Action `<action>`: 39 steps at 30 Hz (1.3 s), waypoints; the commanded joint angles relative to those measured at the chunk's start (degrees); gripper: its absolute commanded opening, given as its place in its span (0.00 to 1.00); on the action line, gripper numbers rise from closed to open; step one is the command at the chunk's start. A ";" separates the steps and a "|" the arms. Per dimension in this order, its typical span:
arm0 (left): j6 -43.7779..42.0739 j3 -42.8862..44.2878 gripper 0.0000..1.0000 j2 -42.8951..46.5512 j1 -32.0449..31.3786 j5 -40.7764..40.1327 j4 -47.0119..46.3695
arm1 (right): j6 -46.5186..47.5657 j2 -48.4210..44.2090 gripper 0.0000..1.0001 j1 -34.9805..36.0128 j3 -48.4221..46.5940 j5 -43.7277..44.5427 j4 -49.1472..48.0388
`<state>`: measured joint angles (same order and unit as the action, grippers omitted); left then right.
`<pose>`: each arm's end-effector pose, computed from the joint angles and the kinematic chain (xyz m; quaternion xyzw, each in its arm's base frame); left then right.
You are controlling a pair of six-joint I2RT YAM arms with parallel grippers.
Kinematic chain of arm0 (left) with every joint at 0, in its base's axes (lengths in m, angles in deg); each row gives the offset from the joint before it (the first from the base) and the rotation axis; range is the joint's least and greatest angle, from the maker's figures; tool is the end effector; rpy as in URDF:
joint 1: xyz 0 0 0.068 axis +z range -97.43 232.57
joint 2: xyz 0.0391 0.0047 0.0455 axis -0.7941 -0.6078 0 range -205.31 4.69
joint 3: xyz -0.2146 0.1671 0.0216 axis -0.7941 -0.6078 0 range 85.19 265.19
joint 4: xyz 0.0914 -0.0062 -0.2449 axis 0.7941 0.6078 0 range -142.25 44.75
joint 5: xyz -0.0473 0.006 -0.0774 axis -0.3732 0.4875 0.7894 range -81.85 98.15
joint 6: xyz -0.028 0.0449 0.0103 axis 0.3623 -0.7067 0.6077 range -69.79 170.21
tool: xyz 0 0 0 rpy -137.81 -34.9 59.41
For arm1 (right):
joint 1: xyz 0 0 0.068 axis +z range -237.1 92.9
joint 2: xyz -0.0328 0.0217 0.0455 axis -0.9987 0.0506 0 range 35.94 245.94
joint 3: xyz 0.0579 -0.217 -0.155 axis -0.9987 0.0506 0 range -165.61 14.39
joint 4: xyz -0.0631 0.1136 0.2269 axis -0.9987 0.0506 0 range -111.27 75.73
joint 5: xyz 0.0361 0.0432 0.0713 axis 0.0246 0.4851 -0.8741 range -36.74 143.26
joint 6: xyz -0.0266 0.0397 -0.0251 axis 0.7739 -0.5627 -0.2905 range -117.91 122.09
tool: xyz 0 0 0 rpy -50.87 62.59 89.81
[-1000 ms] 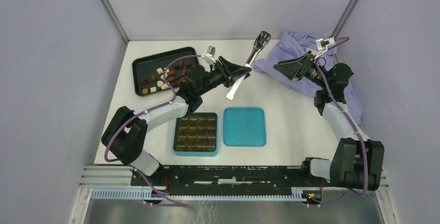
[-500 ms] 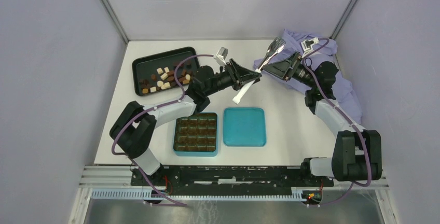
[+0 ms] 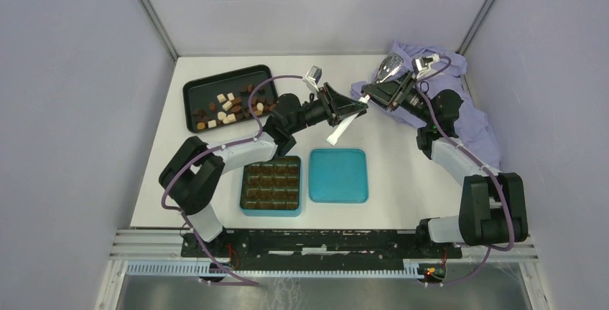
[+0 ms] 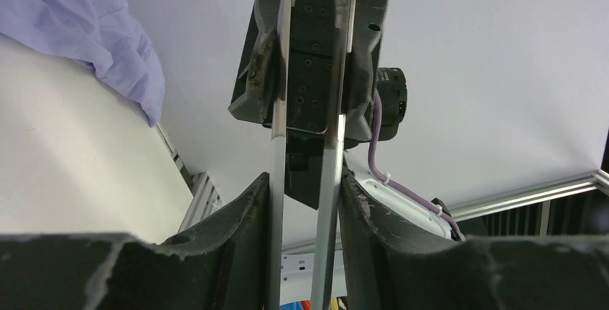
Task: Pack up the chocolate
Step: Pick up the clamp at the center of the board.
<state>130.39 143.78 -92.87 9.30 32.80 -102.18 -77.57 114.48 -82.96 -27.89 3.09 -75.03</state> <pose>0.2719 -0.2764 0.2880 -0.0407 0.6418 -0.7281 0.2374 0.2901 0.0484 0.3048 0.0576 0.6328 0.6743 0.3762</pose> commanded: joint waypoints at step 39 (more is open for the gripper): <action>-2.92 1.24 0.51 1.08 -1.02 1.11 -8.16 | -4.05 -0.85 0.63 0.28 1.94 2.01 -2.05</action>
<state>127.59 143.82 -92.98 8.71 33.78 -102.86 -82.68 114.37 -82.98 -25.34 4.91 -76.29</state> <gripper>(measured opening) 0.512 0.608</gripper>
